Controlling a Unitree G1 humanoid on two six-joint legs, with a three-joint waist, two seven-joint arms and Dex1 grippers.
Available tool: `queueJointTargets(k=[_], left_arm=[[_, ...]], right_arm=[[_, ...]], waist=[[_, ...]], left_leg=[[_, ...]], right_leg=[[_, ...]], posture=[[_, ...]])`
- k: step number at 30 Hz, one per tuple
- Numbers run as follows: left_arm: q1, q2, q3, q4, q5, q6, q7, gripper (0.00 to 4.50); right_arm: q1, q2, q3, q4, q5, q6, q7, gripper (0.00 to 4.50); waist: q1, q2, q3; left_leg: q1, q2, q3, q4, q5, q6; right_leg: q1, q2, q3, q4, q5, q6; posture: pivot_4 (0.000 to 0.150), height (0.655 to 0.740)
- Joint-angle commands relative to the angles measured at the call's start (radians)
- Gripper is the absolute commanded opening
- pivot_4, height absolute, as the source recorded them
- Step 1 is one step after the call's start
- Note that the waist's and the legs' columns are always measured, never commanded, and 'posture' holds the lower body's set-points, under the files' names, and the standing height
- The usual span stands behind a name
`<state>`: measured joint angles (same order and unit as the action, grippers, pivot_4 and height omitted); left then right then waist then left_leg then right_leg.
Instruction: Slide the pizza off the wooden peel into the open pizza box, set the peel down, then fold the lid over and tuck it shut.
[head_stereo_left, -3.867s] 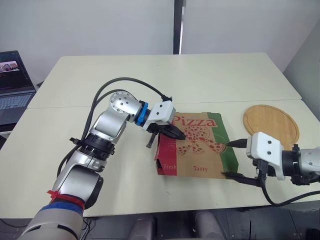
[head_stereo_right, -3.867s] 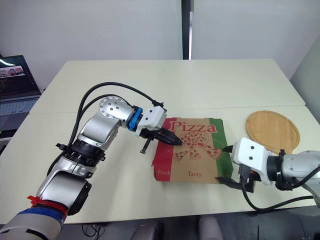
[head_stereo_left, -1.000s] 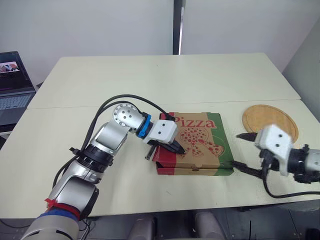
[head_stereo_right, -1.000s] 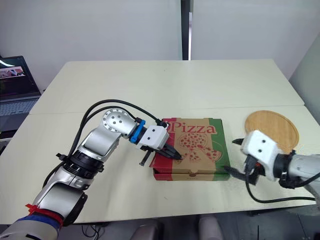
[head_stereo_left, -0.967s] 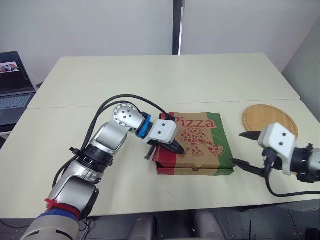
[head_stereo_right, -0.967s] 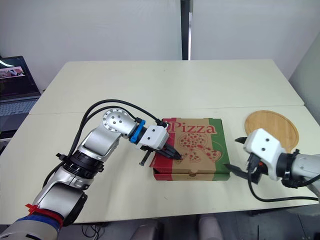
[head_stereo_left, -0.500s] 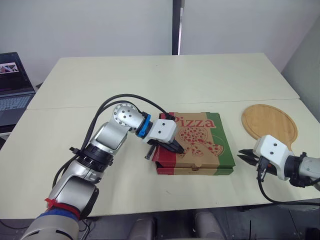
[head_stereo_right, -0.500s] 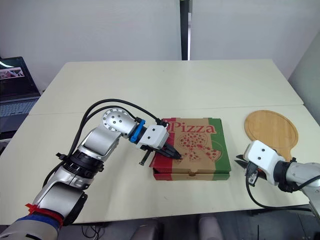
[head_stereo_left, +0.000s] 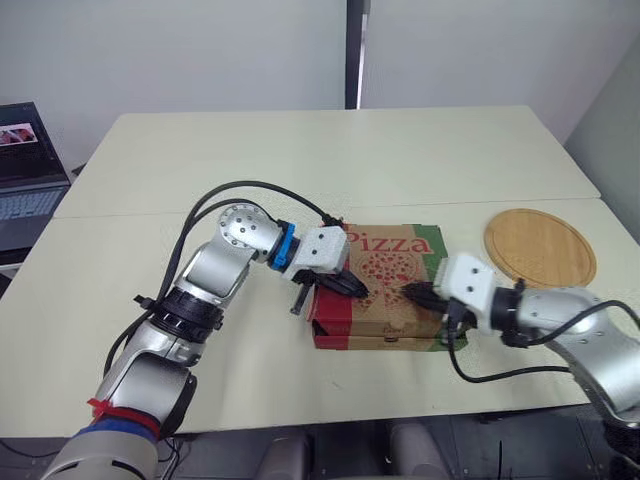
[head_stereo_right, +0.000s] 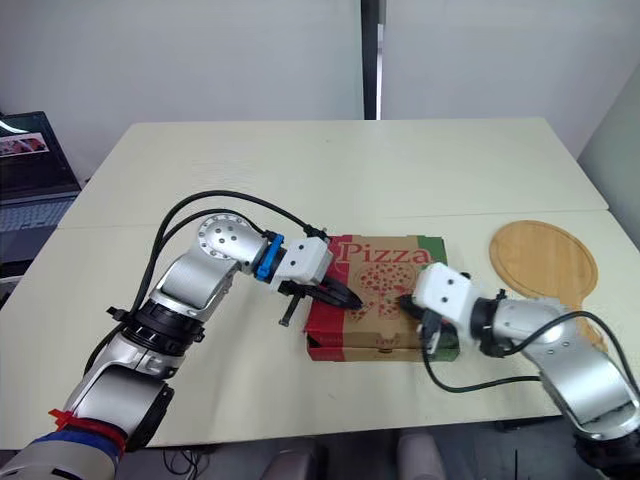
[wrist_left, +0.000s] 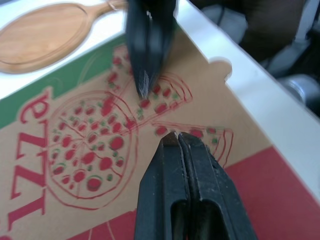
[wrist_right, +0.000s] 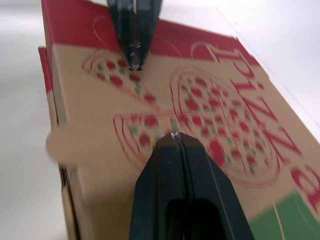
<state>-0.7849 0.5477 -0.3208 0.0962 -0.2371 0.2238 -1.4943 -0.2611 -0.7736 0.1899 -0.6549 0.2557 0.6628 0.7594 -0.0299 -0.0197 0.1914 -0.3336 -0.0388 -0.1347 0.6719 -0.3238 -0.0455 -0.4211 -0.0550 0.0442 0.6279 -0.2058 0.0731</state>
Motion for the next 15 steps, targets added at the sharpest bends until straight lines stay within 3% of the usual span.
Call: queueJointTargets(k=[1,5,9,15], left_arm=[[-0.018,0.084,0.092,-0.065,-0.076,0.119,-0.009,0.0],[-0.005,0.205,0.128,-0.029,-0.054,0.127,-0.023,0.0],[0.049,0.291,0.102,0.02,0.026,0.022,-0.032,0.0],[0.12,0.235,0.076,-0.068,0.01,0.05,0.006,0.0]], right_arm=[[-0.032,0.02,0.041,0.005,-0.029,-0.027,-0.004,0.04],[-0.045,0.036,0.069,0.018,-0.043,-0.046,0.005,0.04],[-0.05,0.043,0.084,0.031,-0.057,-0.064,0.015,0.04],[-0.052,0.042,0.089,0.04,-0.063,-0.075,0.028,0.04]], waist=[[-0.002,0.0,0.0],[-0.003,0.0,0.0],[-0.002,0.0,0.0],[0.004,0.0,0.0]], left_leg=[[0.0,0.0,0.0,0.0,0.0,0.0],[0.001,0.0,0.0,-0.001,0.0,0.0],[0.001,0.0,0.0,-0.001,0.0,0.0],[0.0,0.0,-0.001,-0.001,0.0,0.0]], right_leg=[[0.0,0.0,0.0,0.0,0.0,0.0],[0.0,0.0,0.0,0.0,0.0,0.0],[0.0,0.0,0.0,0.0,0.0,0.0],[0.0,0.0,-0.001,0.0,0.001,-0.001]], posture=[[0.15,0.7341],[0.15,0.7341],[0.15,0.7341],[0.15,0.7341]])
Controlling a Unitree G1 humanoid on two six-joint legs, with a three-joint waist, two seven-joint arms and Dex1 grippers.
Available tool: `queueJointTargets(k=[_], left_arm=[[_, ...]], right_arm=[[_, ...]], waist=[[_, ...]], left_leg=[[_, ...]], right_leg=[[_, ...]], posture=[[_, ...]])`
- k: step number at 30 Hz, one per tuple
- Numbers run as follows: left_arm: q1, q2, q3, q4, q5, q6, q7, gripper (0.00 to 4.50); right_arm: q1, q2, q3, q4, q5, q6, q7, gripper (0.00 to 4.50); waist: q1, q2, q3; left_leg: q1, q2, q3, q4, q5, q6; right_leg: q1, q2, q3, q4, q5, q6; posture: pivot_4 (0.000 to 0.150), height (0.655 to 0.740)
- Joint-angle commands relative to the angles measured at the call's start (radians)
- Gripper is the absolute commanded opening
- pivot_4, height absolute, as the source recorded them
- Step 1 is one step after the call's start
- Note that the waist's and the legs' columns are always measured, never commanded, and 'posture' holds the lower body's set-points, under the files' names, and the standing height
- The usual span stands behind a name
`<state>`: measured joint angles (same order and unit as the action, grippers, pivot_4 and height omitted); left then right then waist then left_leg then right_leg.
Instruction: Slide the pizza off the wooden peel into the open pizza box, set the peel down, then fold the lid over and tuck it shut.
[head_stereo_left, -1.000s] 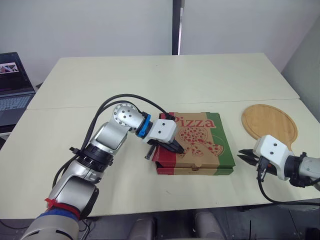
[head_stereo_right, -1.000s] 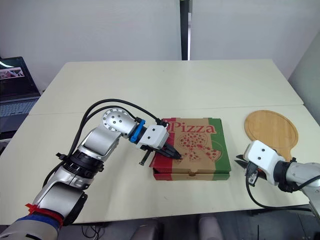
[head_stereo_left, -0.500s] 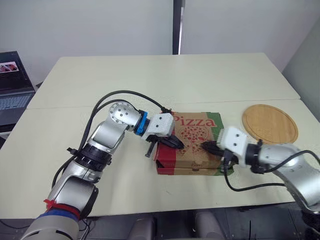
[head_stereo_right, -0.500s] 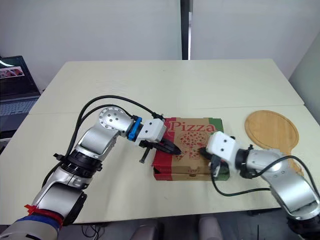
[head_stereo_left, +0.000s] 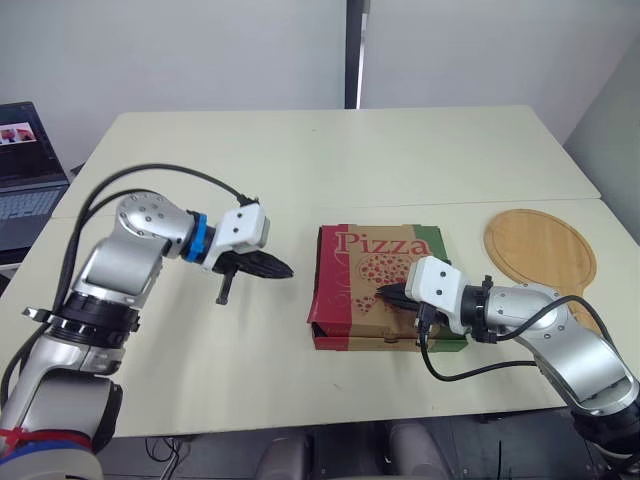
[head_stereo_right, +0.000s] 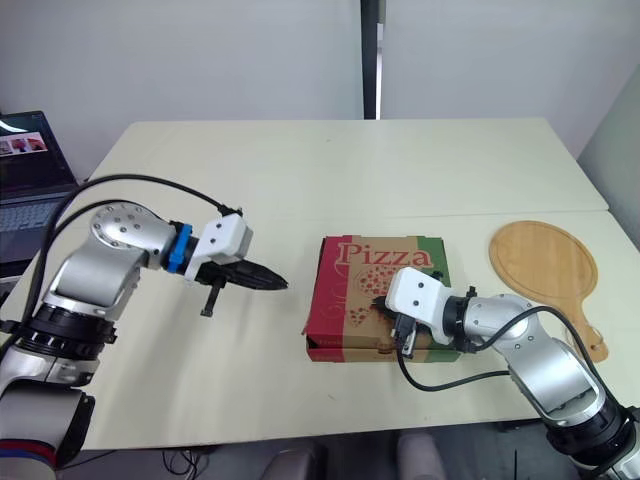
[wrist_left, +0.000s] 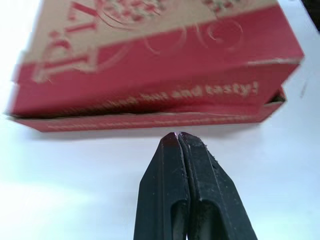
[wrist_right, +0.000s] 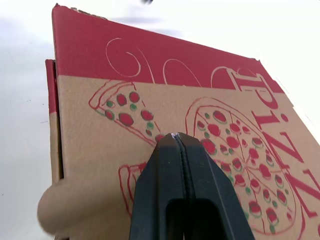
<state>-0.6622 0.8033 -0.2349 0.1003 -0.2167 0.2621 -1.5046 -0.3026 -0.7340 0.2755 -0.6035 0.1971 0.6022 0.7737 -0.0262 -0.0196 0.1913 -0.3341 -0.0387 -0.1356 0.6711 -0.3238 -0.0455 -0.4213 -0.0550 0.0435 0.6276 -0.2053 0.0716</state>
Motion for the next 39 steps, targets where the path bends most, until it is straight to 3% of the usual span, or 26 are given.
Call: queueJointTargets(k=[1,17,27,39], left_arm=[[0.005,-0.029,-0.019,-0.083,-0.009,0.014,0.016,0.0],[0.058,-0.051,-0.062,-0.159,-0.008,0.032,0.021,0.0],[0.024,0.018,0.04,-0.103,-0.055,0.103,0.038,0.0],[0.044,-0.132,-0.045,-0.133,0.021,0.036,0.165,0.0]], right_arm=[[-0.011,0.003,0.003,-0.011,-0.005,-0.014,0.015,0.04],[-0.013,0.009,0.003,-0.01,-0.011,-0.009,0.032,0.04],[0.01,0.009,0.058,0.002,-0.073,-0.05,0.031,0.04],[0.097,0.019,0.103,0.09,-0.157,-0.134,0.013,0.04]], waist=[[0.001,0.0,0.0],[-0.004,0.0,0.0],[-0.005,0.0,0.0],[-0.003,-0.001,-0.001]], left_leg=[[-0.001,0.0,0.0,0.0,0.0,0.0],[0.0,0.0,0.0,0.0,0.0,0.0],[0.0,0.0,0.0,0.0,0.0,0.0],[0.002,0.0,0.001,0.0,0.0,0.0]], right_leg=[[0.0,0.0,0.0,0.0,0.0,0.0],[0.0,0.0,0.0,0.0,0.0,0.0],[0.0,0.0,0.0,0.0,0.0,0.001],[0.002,0.0,0.0,0.0,0.0,0.001]], posture=[[0.15,0.7341],[0.15,0.7341],[0.15,0.7341],[0.15,0.7341]])
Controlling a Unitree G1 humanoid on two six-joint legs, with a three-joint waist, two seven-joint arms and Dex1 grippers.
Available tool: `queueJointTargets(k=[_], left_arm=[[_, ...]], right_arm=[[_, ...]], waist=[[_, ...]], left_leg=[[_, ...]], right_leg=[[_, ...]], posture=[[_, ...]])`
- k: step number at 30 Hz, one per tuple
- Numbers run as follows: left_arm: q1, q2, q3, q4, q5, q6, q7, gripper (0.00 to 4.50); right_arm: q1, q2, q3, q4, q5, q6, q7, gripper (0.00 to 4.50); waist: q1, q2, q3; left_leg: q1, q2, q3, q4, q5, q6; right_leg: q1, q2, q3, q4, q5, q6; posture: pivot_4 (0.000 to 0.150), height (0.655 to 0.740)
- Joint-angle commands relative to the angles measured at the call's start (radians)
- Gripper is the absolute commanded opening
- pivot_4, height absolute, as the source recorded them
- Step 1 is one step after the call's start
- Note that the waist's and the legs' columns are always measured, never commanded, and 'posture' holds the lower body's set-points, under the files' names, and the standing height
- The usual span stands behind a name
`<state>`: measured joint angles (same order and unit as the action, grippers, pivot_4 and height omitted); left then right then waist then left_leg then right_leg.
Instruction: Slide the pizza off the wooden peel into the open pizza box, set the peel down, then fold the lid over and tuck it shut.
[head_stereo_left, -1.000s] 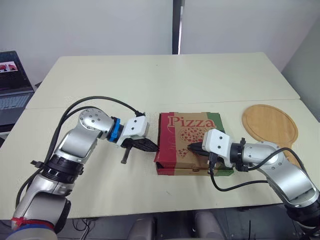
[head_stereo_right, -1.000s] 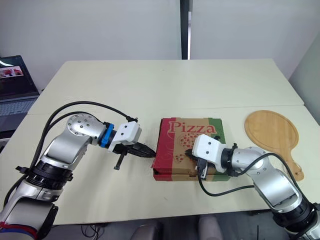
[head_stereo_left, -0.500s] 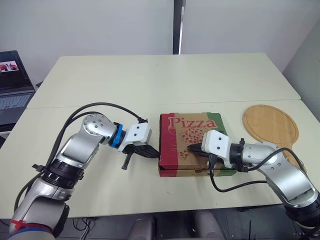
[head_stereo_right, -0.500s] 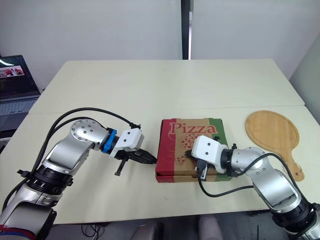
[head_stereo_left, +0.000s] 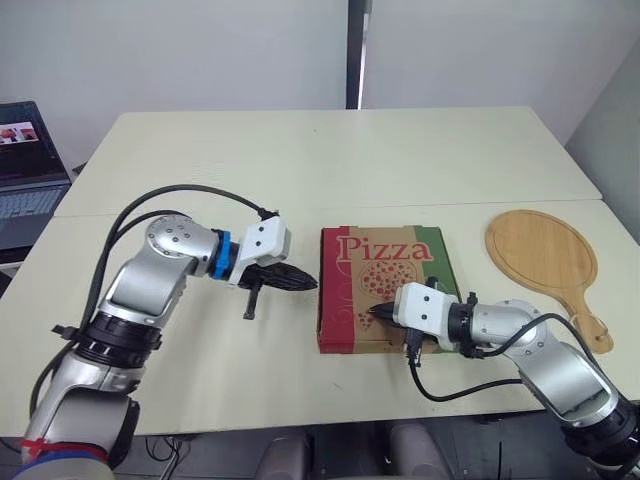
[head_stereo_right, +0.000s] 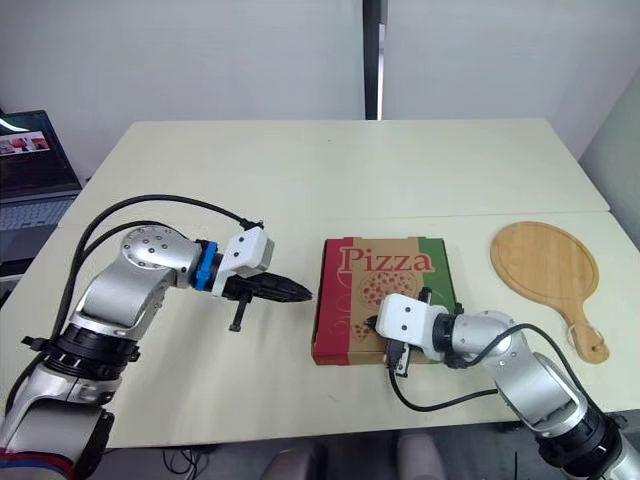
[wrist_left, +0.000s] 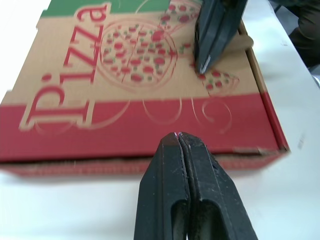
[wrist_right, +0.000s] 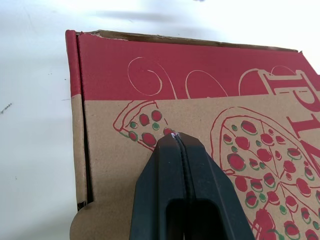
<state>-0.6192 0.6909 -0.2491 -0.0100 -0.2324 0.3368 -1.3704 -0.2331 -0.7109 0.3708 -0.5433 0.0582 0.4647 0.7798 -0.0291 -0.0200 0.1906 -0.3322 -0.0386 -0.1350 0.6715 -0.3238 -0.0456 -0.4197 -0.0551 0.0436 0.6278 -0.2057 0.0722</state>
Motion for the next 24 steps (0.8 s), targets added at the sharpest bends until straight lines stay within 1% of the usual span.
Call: queueJointTargets(k=[1,6,9,13,16,19,21,24], left_arm=[[0.002,-0.028,-0.049,-0.011,0.059,-0.053,0.041,0.0],[0.013,-0.052,-0.109,0.04,0.124,-0.096,0.065,0.0],[0.02,-0.063,-0.085,0.028,0.095,-0.085,0.074,0.0],[0.034,-0.065,0.023,-0.027,-0.017,-0.003,0.1,0.0],[0.064,-0.04,0.094,-0.059,-0.061,0.047,0.134,0.0],[0.102,-0.019,0.152,-0.063,-0.059,0.057,0.193,0.0],[0.138,-0.011,0.204,-0.045,-0.029,0.032,0.273,0.0],[0.207,-0.018,0.299,-0.03,-0.038,0.031,0.379,0.0]], right_arm=[[0.029,-0.002,0.001,0.031,-0.014,0.002,0.007,0.04],[0.037,0.008,-0.032,0.026,-0.001,-0.019,0.004,0.04],[0.046,0.023,-0.085,0.001,0.029,-0.022,-0.009,0.04],[0.062,0.039,-0.228,-0.058,0.102,0.007,-0.033,0.04],[0.082,0.029,-0.341,-0.084,0.145,0.033,-0.044,0.04],[0.098,0.016,-0.435,-0.084,0.17,0.038,-0.052,0.04],[0.134,0.011,-0.511,-0.049,0.144,-0.03,-0.076,0.04],[0.226,-0.014,-0.61,0.019,0.112,-0.129,-0.073,0.04]], waist=[[0.0,0.0,0.0],[0.0,0.0,0.0],[0.001,0.0,0.0],[0.001,0.0,0.0],[0.001,0.0,0.0],[-0.001,0.0,0.0],[0.0,0.0,0.0],[0.001,0.0,0.0]], left_leg=[[0.0,0.0,0.0,0.0,0.0,0.0],[0.0,0.0,0.0,0.0,0.0,0.0],[0.0,0.0,0.0,0.0,0.0,0.0],[0.0,0.0,0.0,0.0,0.0,0.0],[0.0,0.0,0.0,0.0,0.0,0.0],[0.0,0.0,0.0,-0.001,0.0,0.0],[0.0,0.0,0.0,-0.002,0.0,0.0],[0.0,0.0,0.0,-0.002,0.0,0.0]], right_leg=[[0.0,0.0,0.0,0.0,0.0,0.0],[0.0,0.0,0.0,0.0,0.0,0.0],[0.0,0.0,0.0,0.0,0.0,0.0],[-0.001,0.0,0.0,0.0,0.0,0.0],[-0.001,0.0,0.0,0.0,0.0,0.0],[-0.001,0.0,0.0,0.0,0.0,0.0],[-0.001,0.0,0.0,0.0,0.0,-0.001],[-0.001,0.0,0.0,0.0,0.0,-0.001]], posture=[[0.15,0.7341],[0.15,0.7341],[0.15,0.7341],[0.15,0.7341],[0.15,0.7341],[0.15,0.7341],[0.15,0.7341],[0.15,0.7341]])
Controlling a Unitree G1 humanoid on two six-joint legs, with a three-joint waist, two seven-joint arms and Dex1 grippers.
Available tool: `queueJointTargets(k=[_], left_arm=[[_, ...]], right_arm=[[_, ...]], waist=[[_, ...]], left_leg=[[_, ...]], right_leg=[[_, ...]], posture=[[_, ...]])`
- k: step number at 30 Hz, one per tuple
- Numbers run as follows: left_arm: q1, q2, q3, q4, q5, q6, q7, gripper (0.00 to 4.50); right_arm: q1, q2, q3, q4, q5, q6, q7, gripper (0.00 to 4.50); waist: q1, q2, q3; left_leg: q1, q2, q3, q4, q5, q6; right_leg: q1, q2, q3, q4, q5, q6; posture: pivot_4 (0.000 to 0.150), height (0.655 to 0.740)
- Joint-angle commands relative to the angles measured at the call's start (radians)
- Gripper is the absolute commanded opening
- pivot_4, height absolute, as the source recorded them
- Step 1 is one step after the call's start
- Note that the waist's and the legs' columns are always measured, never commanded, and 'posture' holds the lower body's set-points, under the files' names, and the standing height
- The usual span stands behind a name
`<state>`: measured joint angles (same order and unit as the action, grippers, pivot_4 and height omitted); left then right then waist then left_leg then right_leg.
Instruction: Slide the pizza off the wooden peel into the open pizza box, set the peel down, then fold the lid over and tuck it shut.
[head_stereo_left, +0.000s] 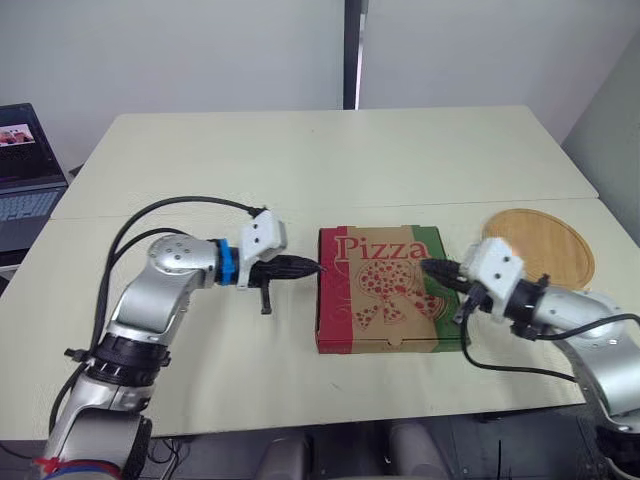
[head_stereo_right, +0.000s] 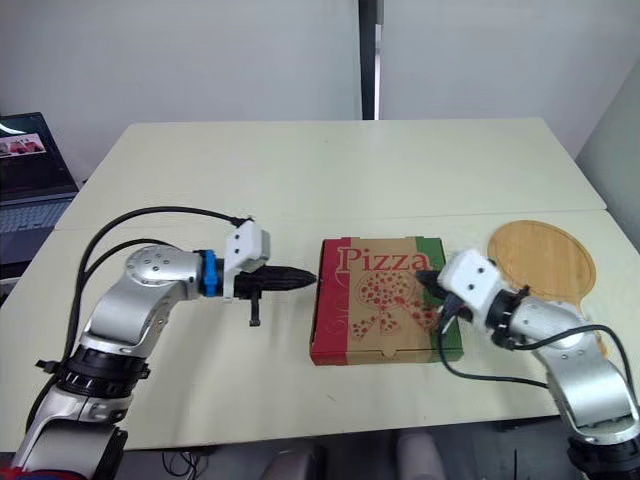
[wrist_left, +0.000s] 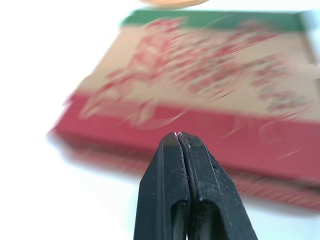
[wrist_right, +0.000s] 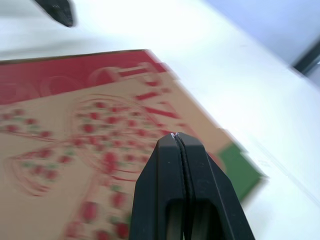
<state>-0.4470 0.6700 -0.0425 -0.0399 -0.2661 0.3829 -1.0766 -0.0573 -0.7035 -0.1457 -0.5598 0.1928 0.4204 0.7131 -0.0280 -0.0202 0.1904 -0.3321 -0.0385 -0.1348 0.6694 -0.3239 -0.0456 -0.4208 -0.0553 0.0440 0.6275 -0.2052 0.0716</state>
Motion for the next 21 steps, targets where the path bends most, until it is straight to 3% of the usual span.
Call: queueJointTargets(k=[1,7,10,16,21], left_arm=[[0.065,-0.003,0.123,0.007,0.0,-0.036,0.124,0.0],[0.286,-0.051,0.291,0.064,0.123,-0.169,0.456,0.0],[0.381,-0.066,0.337,0.081,0.158,-0.218,0.549,0.0],[0.477,-0.1,0.39,0.104,0.143,-0.267,0.619,0.0],[0.492,-0.11,0.396,0.103,0.092,-0.28,0.583,0.0]], right_arm=[[0.082,-0.022,-0.131,0.065,-0.018,-0.112,-0.002,0.04],[0.246,-0.017,-0.379,0.274,0.016,-0.263,0.006,0.04],[0.266,-0.025,-0.47,0.404,0.024,-0.305,-0.01,0.04],[0.23,-0.081,-0.536,0.663,0.012,-0.381,-0.034,0.04],[0.182,-0.131,-0.511,0.786,0.001,-0.437,-0.03,0.04]], waist=[[0.0,0.0,0.0],[0.002,0.0,0.0],[0.001,0.0,0.0],[0.0,0.0,0.0],[-0.002,0.002,-0.001]], left_leg=[[0.0,0.0,0.0,0.0,0.0,0.0],[0.002,0.0,0.001,-0.004,0.0,0.0],[0.002,0.0,0.003,-0.004,0.0,0.0],[0.004,0.0,0.004,-0.003,0.001,0.0],[0.005,0.0,0.004,-0.003,0.001,0.001]], right_leg=[[0.0,0.0,0.0,0.0,0.0,0.0],[0.0,-0.001,0.001,-0.001,0.002,-0.003],[0.0,-0.001,0.002,-0.001,0.0,-0.001],[0.002,-0.001,0.002,0.0,-0.001,0.001],[0.007,-0.001,0.002,0.0,-0.001,0.001]], posture=[[0.15,0.7341],[0.15,0.7341],[0.15,0.7341],[0.15,0.7341],[0.15,0.7341]])
